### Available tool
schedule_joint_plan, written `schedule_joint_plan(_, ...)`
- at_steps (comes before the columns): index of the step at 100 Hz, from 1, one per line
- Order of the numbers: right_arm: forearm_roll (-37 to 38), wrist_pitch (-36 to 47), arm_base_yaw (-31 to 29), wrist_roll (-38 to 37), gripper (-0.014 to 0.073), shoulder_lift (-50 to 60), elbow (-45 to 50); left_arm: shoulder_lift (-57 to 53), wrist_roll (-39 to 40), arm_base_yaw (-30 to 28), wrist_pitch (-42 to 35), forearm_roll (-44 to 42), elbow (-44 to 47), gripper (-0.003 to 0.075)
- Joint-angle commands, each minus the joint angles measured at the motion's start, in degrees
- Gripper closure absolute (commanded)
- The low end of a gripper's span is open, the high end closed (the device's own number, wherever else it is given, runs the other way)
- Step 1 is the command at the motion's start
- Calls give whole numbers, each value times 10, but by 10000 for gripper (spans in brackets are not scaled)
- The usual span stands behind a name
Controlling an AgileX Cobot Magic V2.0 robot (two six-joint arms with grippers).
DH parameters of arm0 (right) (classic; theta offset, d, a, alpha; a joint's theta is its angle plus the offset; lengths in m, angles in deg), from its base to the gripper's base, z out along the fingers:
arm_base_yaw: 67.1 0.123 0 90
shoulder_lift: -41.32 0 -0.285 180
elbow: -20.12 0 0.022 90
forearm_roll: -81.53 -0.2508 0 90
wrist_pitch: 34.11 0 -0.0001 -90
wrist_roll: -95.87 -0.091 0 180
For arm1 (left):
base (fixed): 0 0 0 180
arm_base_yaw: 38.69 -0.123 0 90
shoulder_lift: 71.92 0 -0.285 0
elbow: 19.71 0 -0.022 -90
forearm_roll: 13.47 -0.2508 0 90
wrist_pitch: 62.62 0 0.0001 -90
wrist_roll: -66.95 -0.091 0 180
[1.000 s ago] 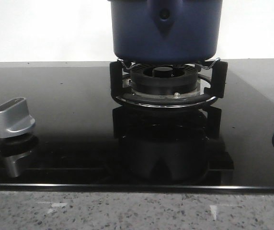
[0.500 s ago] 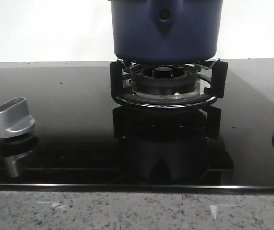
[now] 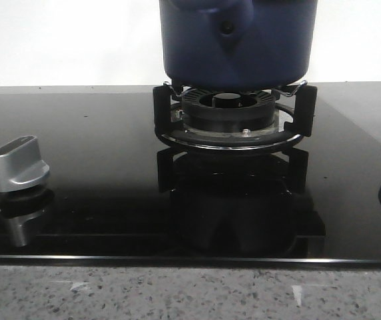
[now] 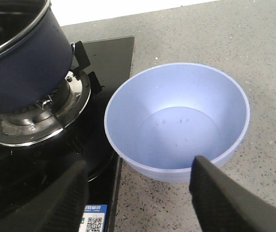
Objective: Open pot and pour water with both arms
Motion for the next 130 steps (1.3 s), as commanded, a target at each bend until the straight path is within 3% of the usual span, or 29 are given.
schedule_joint_plan(1, 0, 43, 1, 4, 183, -10, -19, -17, -7, 8, 34, 22, -11, 582)
schedule_joint_plan(40, 5, 42, 1, 4, 183, -10, -14, -45, 1, 7, 27, 22, -13, 588)
schedule_joint_plan(73, 5, 35, 1, 4, 183, -10, -14, -46, 37, 7, 24, 22, -51, 505)
schedule_joint_plan(103, 5, 23, 1, 4, 183, -10, -14, -53, 53, 7, 20, 20, -61, 490)
schedule_joint_plan(130, 5, 21, 1, 4, 183, -10, -14, -90, 93, 5, -4, -55, -61, 424)
